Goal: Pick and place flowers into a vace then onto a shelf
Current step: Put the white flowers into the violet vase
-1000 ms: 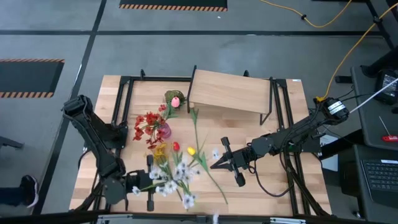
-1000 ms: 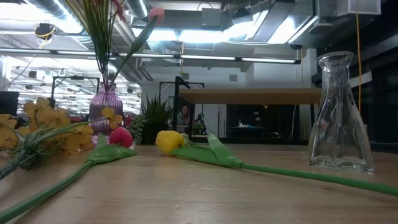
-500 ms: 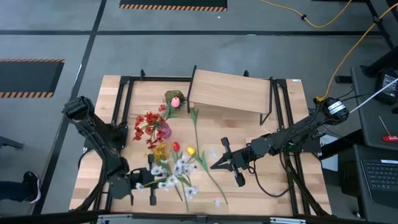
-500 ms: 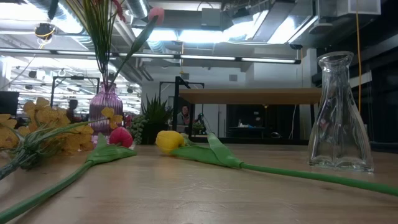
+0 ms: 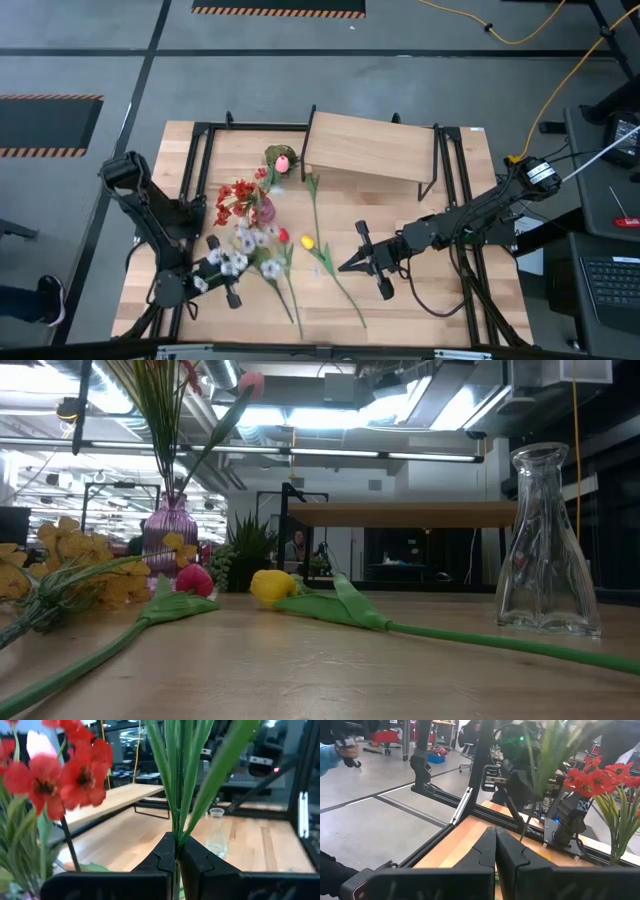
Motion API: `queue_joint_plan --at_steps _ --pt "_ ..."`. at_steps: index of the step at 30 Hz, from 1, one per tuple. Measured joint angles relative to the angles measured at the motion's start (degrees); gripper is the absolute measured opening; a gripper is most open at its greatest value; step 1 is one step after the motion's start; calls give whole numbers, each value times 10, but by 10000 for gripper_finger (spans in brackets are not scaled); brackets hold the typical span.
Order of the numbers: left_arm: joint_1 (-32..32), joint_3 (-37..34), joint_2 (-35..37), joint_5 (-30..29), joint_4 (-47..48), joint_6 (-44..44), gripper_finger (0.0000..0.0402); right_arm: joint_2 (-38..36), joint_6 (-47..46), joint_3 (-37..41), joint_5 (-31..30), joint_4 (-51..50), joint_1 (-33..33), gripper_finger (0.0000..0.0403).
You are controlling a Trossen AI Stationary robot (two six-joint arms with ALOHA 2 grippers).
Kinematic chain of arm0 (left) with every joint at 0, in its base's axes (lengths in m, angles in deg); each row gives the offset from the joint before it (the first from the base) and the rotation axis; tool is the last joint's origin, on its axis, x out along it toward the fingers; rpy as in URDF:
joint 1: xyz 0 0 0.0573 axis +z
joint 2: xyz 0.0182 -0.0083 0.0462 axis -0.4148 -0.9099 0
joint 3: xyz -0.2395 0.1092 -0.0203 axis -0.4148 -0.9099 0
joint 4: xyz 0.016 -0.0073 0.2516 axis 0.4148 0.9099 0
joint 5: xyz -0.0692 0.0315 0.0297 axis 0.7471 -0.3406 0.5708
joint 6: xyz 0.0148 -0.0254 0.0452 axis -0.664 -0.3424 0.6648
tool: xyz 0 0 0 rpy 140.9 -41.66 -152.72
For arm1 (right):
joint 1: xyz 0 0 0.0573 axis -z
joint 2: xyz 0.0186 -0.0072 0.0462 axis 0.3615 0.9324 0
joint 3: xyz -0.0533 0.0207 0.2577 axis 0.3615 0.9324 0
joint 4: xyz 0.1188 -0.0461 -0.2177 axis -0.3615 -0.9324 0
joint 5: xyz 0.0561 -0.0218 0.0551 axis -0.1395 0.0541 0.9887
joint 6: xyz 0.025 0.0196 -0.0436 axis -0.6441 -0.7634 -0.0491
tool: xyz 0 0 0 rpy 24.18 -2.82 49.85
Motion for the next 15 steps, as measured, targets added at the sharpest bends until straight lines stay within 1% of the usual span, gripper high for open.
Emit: queue_joint_plan --at_steps 4,10,15 --pt "22 0 3 0 2 50 4 0 0 0 0 0 9 4" --pt "81 0 3 -1 14 98 4 0 -1 0 0 0 17 4" --pt "113 -4 3 -1 13 101 4 0 -1 0 0 -10 16 4"
